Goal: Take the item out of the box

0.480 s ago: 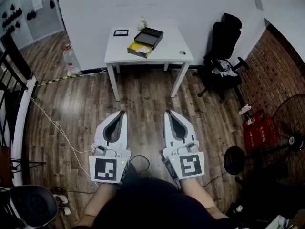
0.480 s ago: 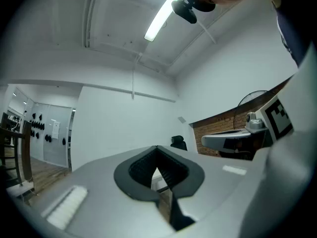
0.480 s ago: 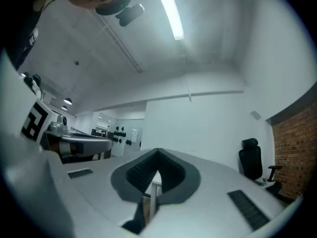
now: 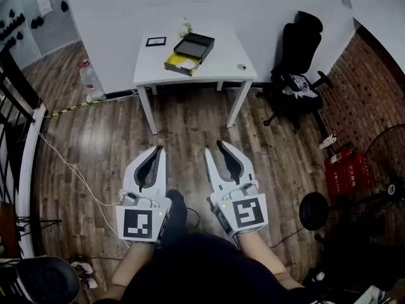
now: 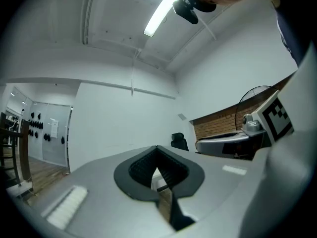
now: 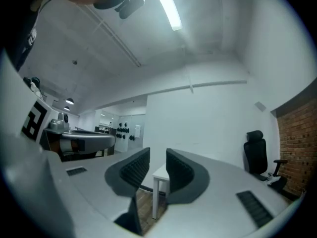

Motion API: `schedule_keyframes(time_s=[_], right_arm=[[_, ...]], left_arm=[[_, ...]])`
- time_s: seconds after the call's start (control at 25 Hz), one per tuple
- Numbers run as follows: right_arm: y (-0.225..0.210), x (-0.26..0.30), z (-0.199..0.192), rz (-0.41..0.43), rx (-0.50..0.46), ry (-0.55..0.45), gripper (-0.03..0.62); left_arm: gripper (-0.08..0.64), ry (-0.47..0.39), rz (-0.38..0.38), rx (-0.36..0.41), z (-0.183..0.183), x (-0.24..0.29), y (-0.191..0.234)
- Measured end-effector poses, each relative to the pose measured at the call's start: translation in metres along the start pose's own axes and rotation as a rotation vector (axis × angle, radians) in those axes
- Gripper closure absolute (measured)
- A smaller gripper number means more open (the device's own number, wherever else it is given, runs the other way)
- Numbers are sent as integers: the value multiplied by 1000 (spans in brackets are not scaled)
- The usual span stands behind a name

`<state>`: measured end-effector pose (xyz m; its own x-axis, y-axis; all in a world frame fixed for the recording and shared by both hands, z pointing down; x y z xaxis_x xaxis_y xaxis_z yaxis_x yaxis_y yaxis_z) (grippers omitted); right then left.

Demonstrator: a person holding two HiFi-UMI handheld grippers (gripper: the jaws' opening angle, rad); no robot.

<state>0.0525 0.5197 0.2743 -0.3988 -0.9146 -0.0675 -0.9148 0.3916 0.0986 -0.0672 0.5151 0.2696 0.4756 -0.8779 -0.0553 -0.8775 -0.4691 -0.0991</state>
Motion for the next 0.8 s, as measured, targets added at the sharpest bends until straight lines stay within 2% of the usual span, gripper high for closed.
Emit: schedule_keyframes(time_s=[0.24, 0.48, 0.8], right_arm=[[-19, 65, -24, -1, 6, 34, 499], [-46, 164, -37, -27, 11, 52, 497], [-81, 286, -38, -92, -11, 50, 483]], left_arm=[[549, 4, 12, -8, -18, 56, 41], [549, 1, -3, -18, -30, 134, 103], [549, -3, -64, -23, -30, 243, 180]])
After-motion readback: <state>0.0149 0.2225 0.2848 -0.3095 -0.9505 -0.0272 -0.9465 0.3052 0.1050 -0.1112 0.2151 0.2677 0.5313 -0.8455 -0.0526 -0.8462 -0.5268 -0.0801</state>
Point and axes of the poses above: the fingertips, and each gripper's own axes: x forward along the fingers, y to its left, z out of its top, the point moved 1 cm from there along -x, backward along the fingers, and after that the axes turned 1 degree about y, right-handed, at the moved point
